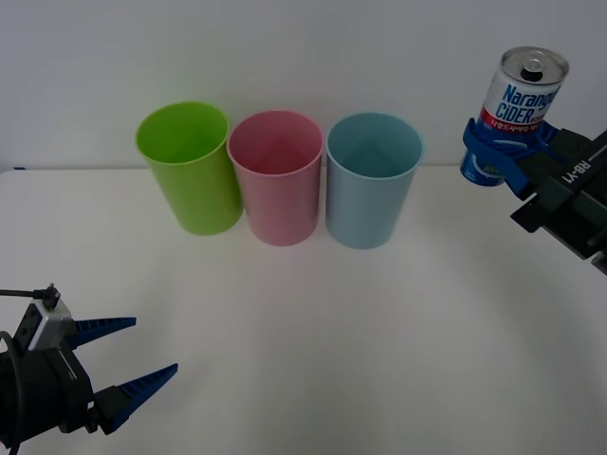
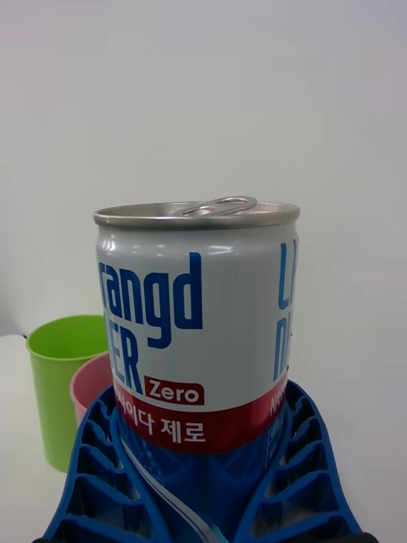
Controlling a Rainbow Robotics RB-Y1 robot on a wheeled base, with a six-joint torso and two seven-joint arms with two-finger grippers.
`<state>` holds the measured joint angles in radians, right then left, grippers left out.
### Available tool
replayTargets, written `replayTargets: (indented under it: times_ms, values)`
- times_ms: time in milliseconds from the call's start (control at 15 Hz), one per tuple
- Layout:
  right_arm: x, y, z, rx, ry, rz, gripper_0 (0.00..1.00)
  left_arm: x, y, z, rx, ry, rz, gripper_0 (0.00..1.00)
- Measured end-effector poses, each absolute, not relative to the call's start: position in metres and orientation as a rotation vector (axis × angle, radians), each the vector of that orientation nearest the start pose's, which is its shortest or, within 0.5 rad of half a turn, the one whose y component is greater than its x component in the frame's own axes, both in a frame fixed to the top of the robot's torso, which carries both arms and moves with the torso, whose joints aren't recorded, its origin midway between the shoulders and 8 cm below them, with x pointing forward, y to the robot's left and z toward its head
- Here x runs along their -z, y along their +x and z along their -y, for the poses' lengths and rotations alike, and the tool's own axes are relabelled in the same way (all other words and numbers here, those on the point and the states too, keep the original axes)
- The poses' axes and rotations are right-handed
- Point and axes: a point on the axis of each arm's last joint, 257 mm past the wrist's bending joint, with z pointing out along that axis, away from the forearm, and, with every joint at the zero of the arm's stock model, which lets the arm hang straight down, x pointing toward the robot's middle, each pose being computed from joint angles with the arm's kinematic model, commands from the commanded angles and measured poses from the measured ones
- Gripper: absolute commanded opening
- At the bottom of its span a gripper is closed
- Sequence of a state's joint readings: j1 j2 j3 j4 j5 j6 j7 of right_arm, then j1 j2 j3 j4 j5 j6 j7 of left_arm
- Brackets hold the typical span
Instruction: Put cans in the blue bin and PET bottles in the pink bin and trash in the green bin.
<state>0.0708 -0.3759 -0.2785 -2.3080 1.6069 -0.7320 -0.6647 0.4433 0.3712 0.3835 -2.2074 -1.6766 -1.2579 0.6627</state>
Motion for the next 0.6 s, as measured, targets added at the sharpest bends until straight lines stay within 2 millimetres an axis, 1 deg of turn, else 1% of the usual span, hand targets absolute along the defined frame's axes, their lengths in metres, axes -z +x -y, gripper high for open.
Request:
replayTargets:
  times_ms: [67, 267, 400, 600]
  values:
    - [-0.029, 0.428, 0.171, -0.426, -0.561, -1.245, 0.00, 0.221, 0.309, -0.225, 0.576, 0.717, -1.956, 0.99]
    - [-0.033, 0.467, 0.155, -0.427, -0.549, -1.263, 0.00, 0.221, 0.309, -0.225, 0.576, 0.717, -1.956, 0.99]
    - [-0.034, 0.495, 0.141, -0.427, -0.541, -1.273, 0.00, 0.221, 0.309, -0.225, 0.576, 0.717, -1.956, 0.99]
    - [-0.025, 0.532, 0.124, -0.411, -0.538, -1.301, 0.00, 0.221, 0.309, -0.225, 0.576, 0.717, -1.956, 0.99]
